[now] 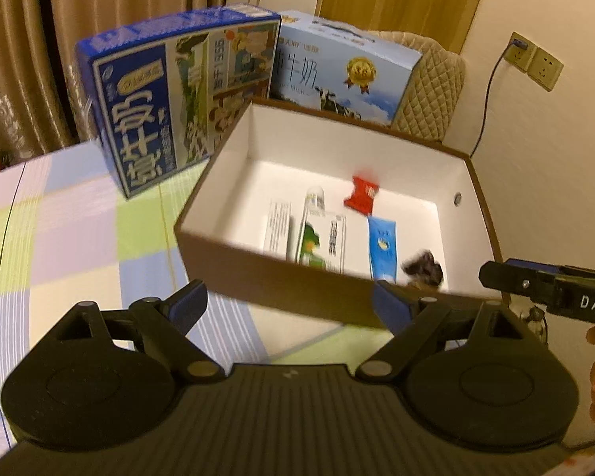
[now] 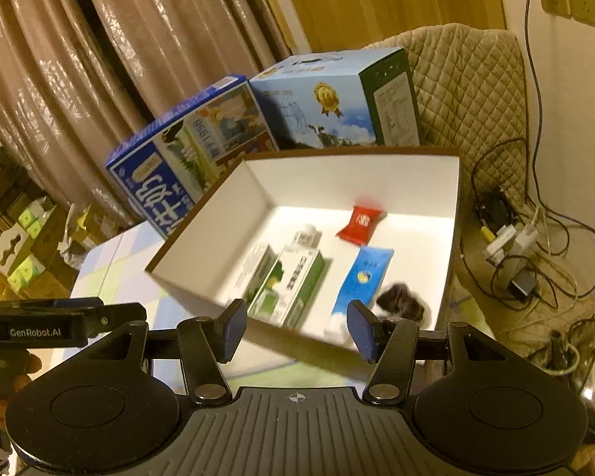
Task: Organize objects
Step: 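Withdraw both tools from the brown box and move toward the white sock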
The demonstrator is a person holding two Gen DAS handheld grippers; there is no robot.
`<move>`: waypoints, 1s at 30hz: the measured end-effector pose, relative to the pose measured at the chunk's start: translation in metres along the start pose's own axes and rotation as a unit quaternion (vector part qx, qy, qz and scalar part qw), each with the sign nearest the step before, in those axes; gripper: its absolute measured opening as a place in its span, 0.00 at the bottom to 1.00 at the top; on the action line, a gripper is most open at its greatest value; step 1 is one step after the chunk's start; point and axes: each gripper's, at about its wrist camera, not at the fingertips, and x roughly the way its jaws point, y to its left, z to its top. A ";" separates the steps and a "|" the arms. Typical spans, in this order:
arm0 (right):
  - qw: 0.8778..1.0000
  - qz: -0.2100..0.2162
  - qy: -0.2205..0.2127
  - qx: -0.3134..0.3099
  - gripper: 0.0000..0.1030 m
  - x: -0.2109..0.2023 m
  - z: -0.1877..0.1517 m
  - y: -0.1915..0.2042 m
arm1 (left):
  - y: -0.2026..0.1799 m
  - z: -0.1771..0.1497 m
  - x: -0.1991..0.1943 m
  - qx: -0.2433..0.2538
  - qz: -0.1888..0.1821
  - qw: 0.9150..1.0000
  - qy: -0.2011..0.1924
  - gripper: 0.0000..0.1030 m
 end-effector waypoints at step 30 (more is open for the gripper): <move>0.996 -0.025 0.083 0.013 0.52 -0.040 -0.119 0.039 | 0.024 -0.127 -0.058 -0.022 0.015 0.997 0.076 0.85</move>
